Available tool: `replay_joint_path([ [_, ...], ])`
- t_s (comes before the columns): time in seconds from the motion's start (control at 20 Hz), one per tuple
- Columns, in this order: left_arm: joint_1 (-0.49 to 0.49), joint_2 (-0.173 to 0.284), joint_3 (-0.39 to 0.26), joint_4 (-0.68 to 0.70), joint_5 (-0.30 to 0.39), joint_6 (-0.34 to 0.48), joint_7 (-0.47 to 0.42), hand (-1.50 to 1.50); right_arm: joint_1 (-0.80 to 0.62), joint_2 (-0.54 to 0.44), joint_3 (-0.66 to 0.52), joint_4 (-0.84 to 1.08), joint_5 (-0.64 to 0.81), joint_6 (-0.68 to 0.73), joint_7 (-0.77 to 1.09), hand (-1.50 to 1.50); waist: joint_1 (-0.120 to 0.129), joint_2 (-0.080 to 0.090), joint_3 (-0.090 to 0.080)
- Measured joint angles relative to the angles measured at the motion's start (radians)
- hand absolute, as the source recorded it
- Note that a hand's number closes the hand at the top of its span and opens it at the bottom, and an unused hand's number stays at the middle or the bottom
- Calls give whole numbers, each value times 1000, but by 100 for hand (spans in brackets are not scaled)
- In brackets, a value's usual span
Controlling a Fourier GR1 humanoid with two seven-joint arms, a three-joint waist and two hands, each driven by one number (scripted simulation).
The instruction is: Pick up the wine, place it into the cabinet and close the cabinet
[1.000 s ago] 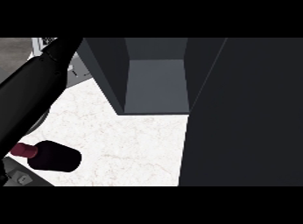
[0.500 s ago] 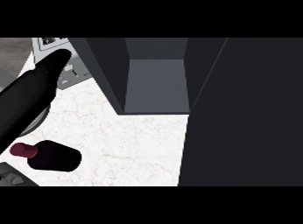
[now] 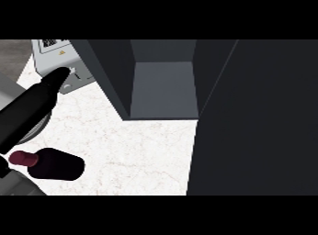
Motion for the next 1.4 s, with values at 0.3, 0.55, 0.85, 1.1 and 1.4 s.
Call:
replay_joint_path([
  [0.3,194,0,28,37,82,147,-84,-150,40,-7,-42,-2,-5,38,-35,-150,0,1,0],
  [0.55,301,0,61,84,118,263,-129,-150,67,-10,-82,2,-20,79,-60,-150,2,0,0],
  [0.85,462,0,38,115,202,408,-178,-150,79,-10,-118,7,-44,119,-60,-150,6,-1,0],
  [1.1,549,17,25,162,310,512,-250,-150,77,-11,-134,6,-56,143,-45,-150,7,-1,-1],
  [1.4,680,65,-39,184,454,635,-347,-150,115,18,-116,6,-66,168,-59,-150,9,-3,-1],
])
